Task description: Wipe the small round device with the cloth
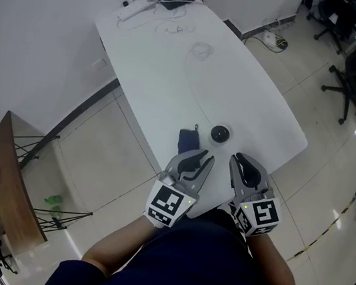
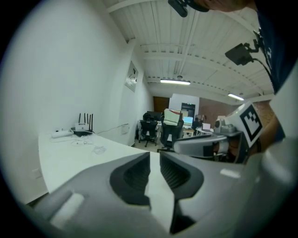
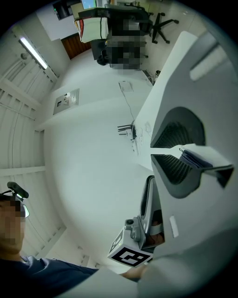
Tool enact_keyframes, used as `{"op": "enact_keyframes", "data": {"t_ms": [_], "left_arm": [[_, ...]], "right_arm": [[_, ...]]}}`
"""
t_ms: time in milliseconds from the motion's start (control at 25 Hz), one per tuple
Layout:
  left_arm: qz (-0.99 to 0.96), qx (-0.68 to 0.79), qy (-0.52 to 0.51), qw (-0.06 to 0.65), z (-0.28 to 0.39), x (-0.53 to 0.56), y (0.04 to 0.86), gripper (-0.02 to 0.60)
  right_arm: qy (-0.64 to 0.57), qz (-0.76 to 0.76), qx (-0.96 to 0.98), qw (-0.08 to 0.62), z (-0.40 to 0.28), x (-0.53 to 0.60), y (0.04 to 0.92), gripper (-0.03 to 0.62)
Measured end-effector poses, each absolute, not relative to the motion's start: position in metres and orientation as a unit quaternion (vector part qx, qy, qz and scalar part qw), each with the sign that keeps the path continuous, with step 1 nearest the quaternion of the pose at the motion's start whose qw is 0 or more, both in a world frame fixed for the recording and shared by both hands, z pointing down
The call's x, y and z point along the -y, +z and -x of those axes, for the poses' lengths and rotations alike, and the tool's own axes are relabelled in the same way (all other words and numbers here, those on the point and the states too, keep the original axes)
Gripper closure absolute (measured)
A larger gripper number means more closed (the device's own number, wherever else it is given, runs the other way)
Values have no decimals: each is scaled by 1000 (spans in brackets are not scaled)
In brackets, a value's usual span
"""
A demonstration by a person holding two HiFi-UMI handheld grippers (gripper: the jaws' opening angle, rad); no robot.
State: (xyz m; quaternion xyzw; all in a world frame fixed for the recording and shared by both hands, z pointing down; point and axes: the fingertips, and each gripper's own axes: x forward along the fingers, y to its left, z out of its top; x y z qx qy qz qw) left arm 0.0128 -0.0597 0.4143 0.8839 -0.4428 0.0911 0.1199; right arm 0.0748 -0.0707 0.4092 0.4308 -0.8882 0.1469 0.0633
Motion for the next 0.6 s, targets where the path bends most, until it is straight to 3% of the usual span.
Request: {"op": "enact_keyframes", "data": {"t_ms": [600], "left_arm": [[-889, 435, 95, 110, -13, 57, 412, 517]], "right_arm": [[139, -445, 883, 64, -76, 68, 406, 545]]}}
